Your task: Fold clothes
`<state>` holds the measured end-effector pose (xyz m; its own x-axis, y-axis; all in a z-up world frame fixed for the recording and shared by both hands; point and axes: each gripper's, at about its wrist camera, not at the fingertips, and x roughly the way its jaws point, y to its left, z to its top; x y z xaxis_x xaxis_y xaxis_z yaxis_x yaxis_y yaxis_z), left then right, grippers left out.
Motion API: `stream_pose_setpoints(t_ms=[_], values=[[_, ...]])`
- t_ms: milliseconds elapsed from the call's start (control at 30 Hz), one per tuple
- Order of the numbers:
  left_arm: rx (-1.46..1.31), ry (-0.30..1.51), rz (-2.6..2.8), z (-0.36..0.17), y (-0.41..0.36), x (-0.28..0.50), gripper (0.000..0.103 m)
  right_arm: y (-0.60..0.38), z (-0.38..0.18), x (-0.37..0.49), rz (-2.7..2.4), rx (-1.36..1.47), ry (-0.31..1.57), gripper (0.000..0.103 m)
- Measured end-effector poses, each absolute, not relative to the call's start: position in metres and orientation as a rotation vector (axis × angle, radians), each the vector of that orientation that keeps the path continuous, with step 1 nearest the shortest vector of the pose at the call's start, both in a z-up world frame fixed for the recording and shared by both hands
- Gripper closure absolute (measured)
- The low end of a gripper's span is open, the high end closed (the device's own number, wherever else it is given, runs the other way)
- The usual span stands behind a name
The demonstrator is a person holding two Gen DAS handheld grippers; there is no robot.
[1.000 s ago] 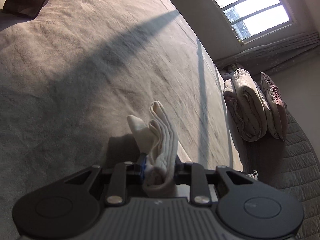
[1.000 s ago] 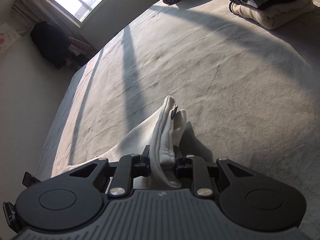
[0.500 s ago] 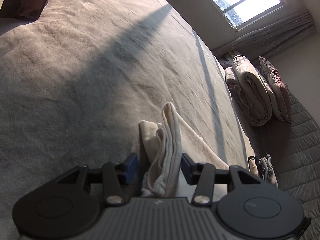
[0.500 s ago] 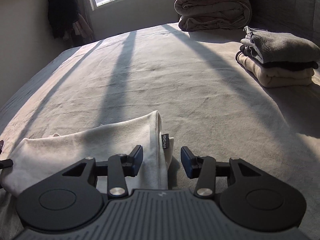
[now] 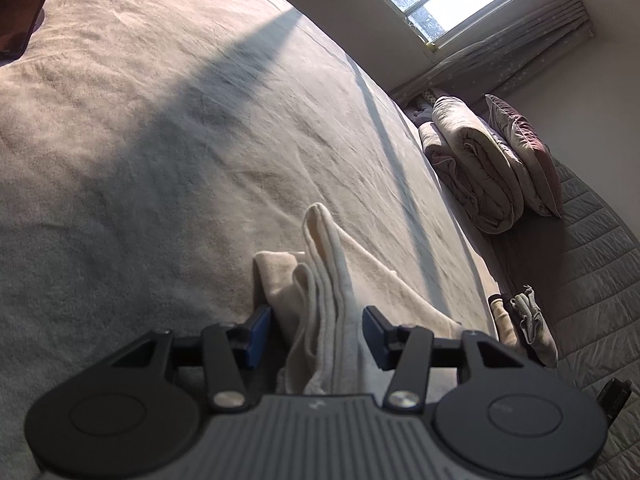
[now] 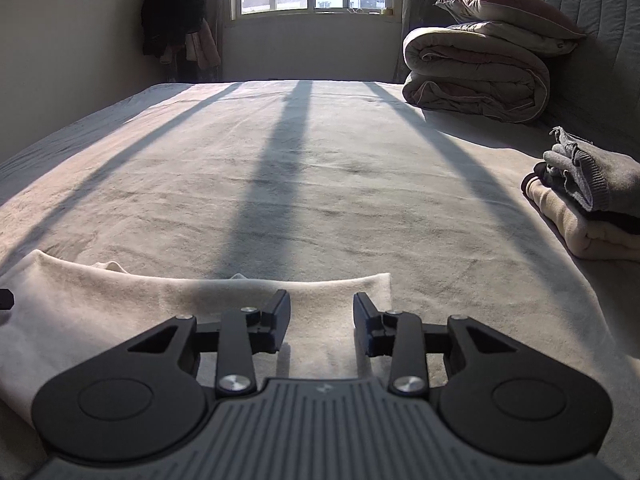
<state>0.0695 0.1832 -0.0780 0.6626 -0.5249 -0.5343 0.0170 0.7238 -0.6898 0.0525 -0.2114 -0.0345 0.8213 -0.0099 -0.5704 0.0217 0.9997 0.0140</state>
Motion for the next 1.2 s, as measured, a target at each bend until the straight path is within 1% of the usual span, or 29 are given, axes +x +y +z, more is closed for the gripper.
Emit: stream_pose_setpoints(t_ms=[67,233,467,533,567,600,633,667,733,767,833,900,1033,1067,1100,1200], values=[[-0.707,0.801,-0.338,-0.078,0.182,0.070,0.052,-0.217,-0.046,0.059,-0.019,0.048,0.655,0.070],[-0.695,0.802,-0.336,-0.076,0.177,0.073,0.052,-0.217,-0.054,0.063,-0.020,0.051,0.664,0.070],[-0.708,0.805,-0.325,-0.076,0.176,0.073,0.052,-0.213,-0.049,0.058,-0.031,0.035,0.646,0.066],[-0.708,0.806,-0.320,-0.076,0.175,0.072,0.055,-0.209,-0.044,0.056,-0.009,0.036,0.633,0.065],[-0.709,0.813,-0.313,-0.076,0.176,0.072,0.060,-0.206,-0.042,0.054,0.007,0.036,0.627,0.065],[-0.711,0.820,-0.306,-0.075,0.176,0.072,0.068,-0.202,-0.040,0.053,0.024,0.036,0.620,0.065],[-0.732,0.829,-0.309,-0.077,0.177,0.073,0.071,-0.199,-0.037,0.052,0.041,0.037,0.614,0.065],[-0.755,0.837,-0.314,-0.078,0.177,0.074,0.072,-0.195,-0.035,0.050,0.058,0.037,0.607,0.067],[-0.777,0.840,-0.310,-0.079,0.178,0.074,0.073,-0.188,-0.031,0.047,0.091,0.037,0.594,0.082],[-0.778,0.840,-0.306,-0.079,0.178,0.074,0.074,-0.185,-0.028,0.046,0.108,0.038,0.587,0.083],[-0.780,0.837,-0.306,-0.078,0.177,0.073,0.080,-0.173,-0.026,0.044,0.161,0.030,0.581,0.084],[-0.790,0.831,-0.307,-0.075,0.177,0.072,0.084,-0.161,-0.029,0.043,0.212,0.015,0.579,0.085],[-0.808,0.812,-0.319,-0.064,0.175,0.070,0.086,-0.139,-0.036,0.044,0.307,-0.021,0.577,0.089],[-0.811,0.802,-0.323,-0.060,0.174,0.068,0.086,-0.134,-0.040,0.045,0.328,-0.029,0.590,0.091],[-0.811,0.796,-0.326,-0.056,0.172,0.068,0.087,-0.130,-0.047,0.049,0.345,-0.036,0.623,0.097],[-0.828,0.778,-0.330,-0.044,0.164,0.066,0.087,-0.122,-0.061,0.052,0.350,-0.060,0.634,0.100]])
